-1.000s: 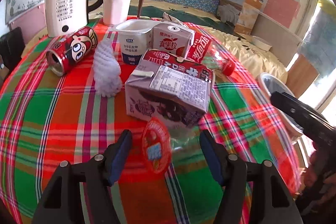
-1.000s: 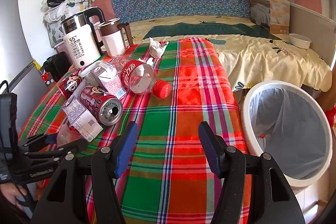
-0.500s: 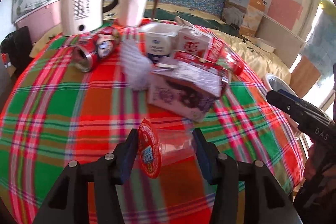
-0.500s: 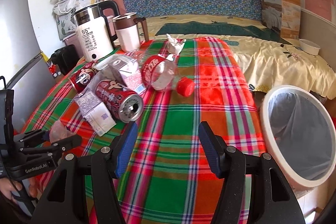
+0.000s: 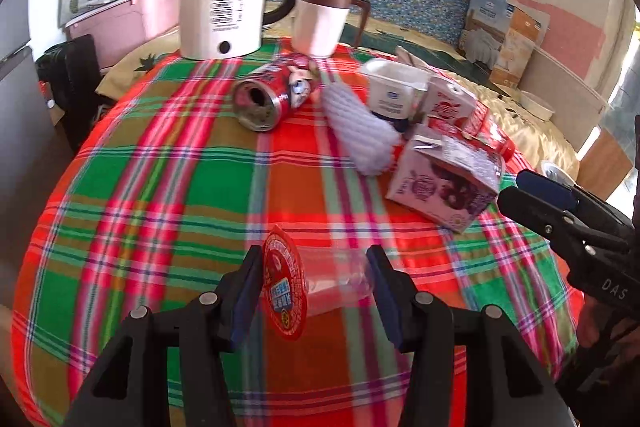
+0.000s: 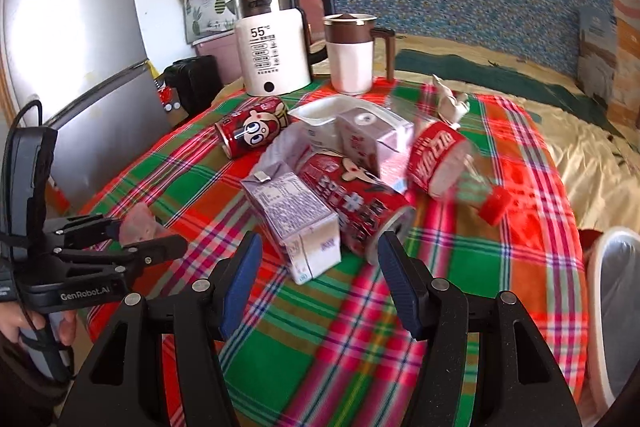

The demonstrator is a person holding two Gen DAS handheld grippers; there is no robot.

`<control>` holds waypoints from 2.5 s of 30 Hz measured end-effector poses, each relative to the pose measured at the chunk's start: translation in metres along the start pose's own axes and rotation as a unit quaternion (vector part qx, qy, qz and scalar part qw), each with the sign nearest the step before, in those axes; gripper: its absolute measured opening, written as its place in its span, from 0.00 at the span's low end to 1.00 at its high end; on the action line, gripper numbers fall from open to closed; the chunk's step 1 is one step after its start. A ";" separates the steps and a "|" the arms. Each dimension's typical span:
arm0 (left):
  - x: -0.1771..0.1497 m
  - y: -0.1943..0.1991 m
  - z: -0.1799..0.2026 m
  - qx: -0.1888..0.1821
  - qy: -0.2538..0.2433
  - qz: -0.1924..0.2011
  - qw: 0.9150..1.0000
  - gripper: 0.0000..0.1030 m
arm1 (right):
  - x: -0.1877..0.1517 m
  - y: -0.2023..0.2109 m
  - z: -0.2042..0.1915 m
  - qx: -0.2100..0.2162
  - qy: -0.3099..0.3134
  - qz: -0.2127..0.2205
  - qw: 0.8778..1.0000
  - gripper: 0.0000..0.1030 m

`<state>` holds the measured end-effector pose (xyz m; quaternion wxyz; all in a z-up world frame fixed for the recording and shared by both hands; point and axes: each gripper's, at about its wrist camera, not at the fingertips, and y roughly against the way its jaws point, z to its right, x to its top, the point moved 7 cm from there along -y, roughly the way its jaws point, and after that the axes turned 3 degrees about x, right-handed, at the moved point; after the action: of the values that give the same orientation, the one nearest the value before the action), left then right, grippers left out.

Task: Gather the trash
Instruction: 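Grasp the purple milk carton with the right tool, then carry the carton and red-label cup over the bin while both tools open to drop them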

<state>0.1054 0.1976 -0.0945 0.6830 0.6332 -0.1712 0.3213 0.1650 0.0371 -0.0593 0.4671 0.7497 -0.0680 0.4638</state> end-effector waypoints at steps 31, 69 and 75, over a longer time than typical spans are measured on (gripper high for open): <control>0.000 0.001 -0.018 -0.006 0.018 0.003 1.000 0.51 | 0.003 -0.045 -0.024 0.023 0.002 -0.041 0.999 0.39; 0.029 0.027 0.120 -0.063 -0.082 0.043 0.994 0.51 | -0.023 0.092 0.072 -0.064 -0.109 0.058 0.990 0.38; 0.035 0.021 0.166 -0.090 -0.104 0.042 0.990 0.51 | -0.030 0.120 0.107 -0.105 -0.128 0.069 0.984 0.38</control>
<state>0.1461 0.0433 -0.0326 0.7016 0.5916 -0.2957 0.2650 0.1509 -0.1211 -0.0200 0.4979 0.7432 -0.2270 0.3850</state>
